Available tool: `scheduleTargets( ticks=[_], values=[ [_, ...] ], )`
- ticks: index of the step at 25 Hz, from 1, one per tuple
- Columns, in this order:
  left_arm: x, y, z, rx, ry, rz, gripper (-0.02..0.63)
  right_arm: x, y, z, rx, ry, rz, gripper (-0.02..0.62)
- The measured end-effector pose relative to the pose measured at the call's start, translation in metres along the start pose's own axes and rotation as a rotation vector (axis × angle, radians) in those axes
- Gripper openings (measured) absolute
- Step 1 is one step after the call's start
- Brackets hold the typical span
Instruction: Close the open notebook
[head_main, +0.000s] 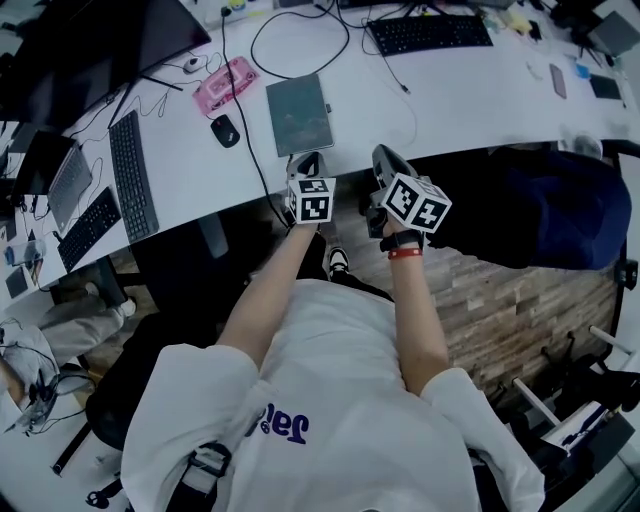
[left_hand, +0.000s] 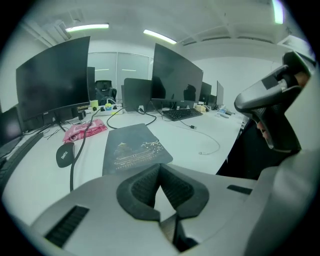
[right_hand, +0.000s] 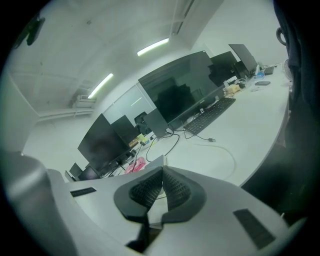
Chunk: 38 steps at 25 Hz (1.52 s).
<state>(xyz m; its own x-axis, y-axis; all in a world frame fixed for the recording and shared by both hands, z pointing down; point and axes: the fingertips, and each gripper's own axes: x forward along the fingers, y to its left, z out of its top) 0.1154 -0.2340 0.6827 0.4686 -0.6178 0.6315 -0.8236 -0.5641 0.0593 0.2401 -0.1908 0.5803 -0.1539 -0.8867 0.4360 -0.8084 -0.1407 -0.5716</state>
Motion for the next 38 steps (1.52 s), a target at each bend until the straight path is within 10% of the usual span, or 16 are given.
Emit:
scheduleTargets(
  ticks=[16, 38],
  values=[
    [-0.176, -0.002, 0.056, -0.109, -0.26, -0.012, 0.018, -0.076, 0.101, 0.003, -0.371, -0.04, 0.18, 0.003],
    [-0.293, 0.066, 0.12, -0.08, -0.475, 0.071, 0.018, -0.096, 0.174, 0.033, -0.432, -0.154, 0.196, 0.012]
  ],
)
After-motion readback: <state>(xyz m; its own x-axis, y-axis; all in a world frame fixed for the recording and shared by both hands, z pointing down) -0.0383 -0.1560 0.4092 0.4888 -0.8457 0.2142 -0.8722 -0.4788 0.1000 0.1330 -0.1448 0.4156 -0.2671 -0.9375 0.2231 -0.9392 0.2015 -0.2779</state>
